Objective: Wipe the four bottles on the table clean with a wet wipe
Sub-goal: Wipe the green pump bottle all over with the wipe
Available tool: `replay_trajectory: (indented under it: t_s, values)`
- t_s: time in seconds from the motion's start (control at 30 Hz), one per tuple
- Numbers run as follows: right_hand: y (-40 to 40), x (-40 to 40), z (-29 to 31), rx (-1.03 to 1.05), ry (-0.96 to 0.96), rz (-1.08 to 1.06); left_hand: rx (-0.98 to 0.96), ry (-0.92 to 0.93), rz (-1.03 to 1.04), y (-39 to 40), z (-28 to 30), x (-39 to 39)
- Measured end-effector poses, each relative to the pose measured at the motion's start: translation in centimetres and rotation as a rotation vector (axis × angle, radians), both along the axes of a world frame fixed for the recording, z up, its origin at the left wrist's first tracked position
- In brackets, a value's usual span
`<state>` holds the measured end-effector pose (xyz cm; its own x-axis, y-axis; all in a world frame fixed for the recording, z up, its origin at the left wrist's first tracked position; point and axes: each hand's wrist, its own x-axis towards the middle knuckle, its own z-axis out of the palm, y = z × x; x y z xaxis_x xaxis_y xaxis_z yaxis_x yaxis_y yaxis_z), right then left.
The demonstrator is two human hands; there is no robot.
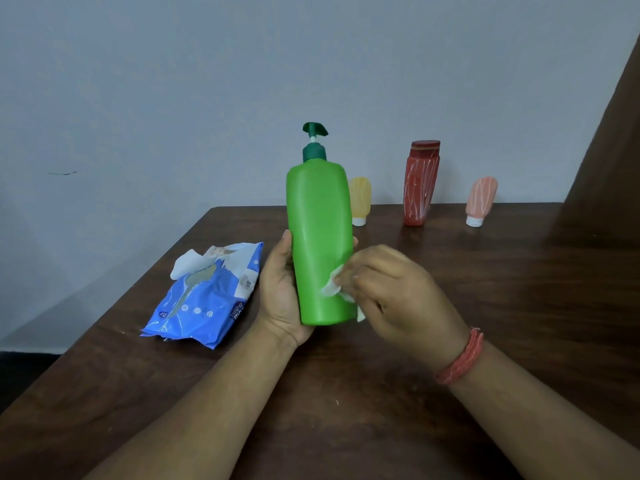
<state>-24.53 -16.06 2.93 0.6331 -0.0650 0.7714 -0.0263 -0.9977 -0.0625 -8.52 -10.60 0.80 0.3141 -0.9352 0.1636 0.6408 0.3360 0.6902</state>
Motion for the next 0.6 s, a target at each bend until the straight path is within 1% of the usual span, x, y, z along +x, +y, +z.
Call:
replay_trajectory:
  t_s: [0.07, 0.13, 0.2, 0.33, 0.43, 0.53, 0.6]
  values:
    - [0.0, 0.0, -0.3, -0.023, 0.09, 0.08, 0.004, 0.034, 0.056, 0.0, 0.1, 0.3]
    - [-0.2, -0.1, -0.4, 0.005, 0.108, 0.082, -0.002, 0.075, 0.102, 0.0, 0.2, 0.5]
    - [-0.2, -0.1, -0.5, 0.02, 0.105, 0.082, 0.008, 0.076, 0.132, -0.1, 0.3, 0.6]
    - [0.7, 0.6, -0.8, -0.055, 0.172, 0.143, 0.04, 0.081, 0.135, -0.2, 0.4, 0.4]
    - [0.5, 0.7, -1.0, -0.068, 0.156, 0.1, 0.028, 0.089, 0.19, -0.3, 0.4, 0.5]
    - [-0.6, 0.3, -0.9, 0.005, 0.091, 0.039, 0.015, 0.101, 0.242, -0.1, 0.6, 0.6]
    - [-0.5, 0.2, -0.8, 0.021, 0.079, 0.035, 0.025, 0.088, 0.245, 0.0, 0.6, 0.6]
